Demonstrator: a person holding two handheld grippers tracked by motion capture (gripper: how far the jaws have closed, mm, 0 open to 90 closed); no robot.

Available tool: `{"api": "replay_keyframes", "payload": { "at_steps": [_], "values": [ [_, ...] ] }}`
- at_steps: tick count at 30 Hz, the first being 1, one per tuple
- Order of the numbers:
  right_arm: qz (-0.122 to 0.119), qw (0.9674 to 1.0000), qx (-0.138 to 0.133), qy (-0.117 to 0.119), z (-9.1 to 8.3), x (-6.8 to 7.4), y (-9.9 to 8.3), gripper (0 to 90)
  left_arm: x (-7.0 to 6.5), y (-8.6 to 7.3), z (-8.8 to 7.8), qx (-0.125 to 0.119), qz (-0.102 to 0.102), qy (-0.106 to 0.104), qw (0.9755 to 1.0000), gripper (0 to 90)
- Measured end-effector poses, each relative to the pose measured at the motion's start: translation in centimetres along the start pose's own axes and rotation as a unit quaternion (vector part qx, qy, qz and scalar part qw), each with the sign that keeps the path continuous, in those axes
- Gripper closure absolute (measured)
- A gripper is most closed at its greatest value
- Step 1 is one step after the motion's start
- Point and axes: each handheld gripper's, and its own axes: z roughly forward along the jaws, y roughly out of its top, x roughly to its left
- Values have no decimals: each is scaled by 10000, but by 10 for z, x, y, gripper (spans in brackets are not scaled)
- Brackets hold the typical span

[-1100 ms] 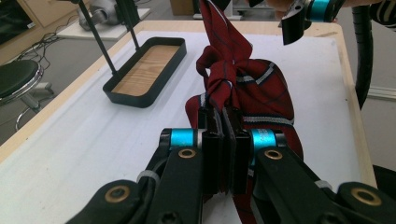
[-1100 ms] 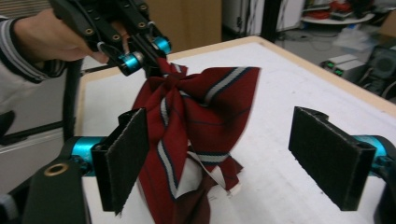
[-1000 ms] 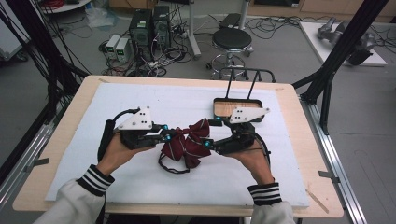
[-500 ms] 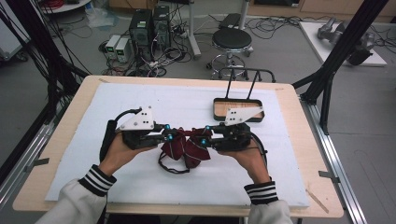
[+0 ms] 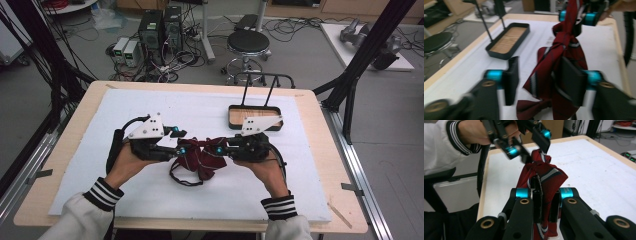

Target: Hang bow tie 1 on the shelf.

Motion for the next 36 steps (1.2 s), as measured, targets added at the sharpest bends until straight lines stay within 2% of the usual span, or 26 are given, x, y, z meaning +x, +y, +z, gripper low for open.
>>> {"api": "replay_keyframes", "payload": {
  "at_steps": [1,3,4,6,7,11,14,16,17,23,26,27,28,29,36],
  "values": [
    [71,9999,-50,-73,-3,-1,0,865,1,-2,-2,-97,-32,116,9999,355],
    [85,9999,-66,-110,-4,-1,-1,866,2,-2,-3,-151,-34,161,9998,336],
    [73,9997,-113,-204,-7,-2,-1,867,3,-3,-5,-196,-38,171,9997,322],
    [107,9997,-115,-206,-8,-2,-1,866,4,-5,-7,-308,-31,224,9993,306],
    [108,9993,-164,-312,-10,-2,-1,866,4,-6,-9,-361,-58,252,9990,281],
    [117,9986,-252,-440,-15,-3,-1,866,9,-12,-16,-490,-117,366,9981,246],
    [168,9969,-415,-648,-23,-5,-2,866,12,-19,-22,-506,-180,441,9976,245],
    [200,9964,-449,-696,-25,-6,-2,866,13,-24,-26,-552,-223,463,9972,245],
    [223,9953,-477,-817,-29,-7,-3,866,14,-26,-29,-565,-241,494,9969,232],
    [299,9923,-629,-1022,-38,-10,-5,866,21,-46,-41,-558,-339,720,9953,228],
    [404,9880,-774,-1273,-45,-12,-6,866,25,-56,-48,-592,-412,821,9940,227],
    [404,9880,-774,-1273,-45,-12,-6,866,26,-59,-50,-577,-422,854,9938,227],
    [438,9854,-859,-1401,-48,-15,-6,866,27,-62,-52,-576,-429,889,9934,226],
    [438,9854,-859,-1401,-48,-15,-6,866,28,-65,-53,-585,-461,914,9930,226],
    [433,9722,-1137,-2003,-55,-18,-4,866,32,-85,-58,-552,-616,1065,9909,219]
  ]
}}
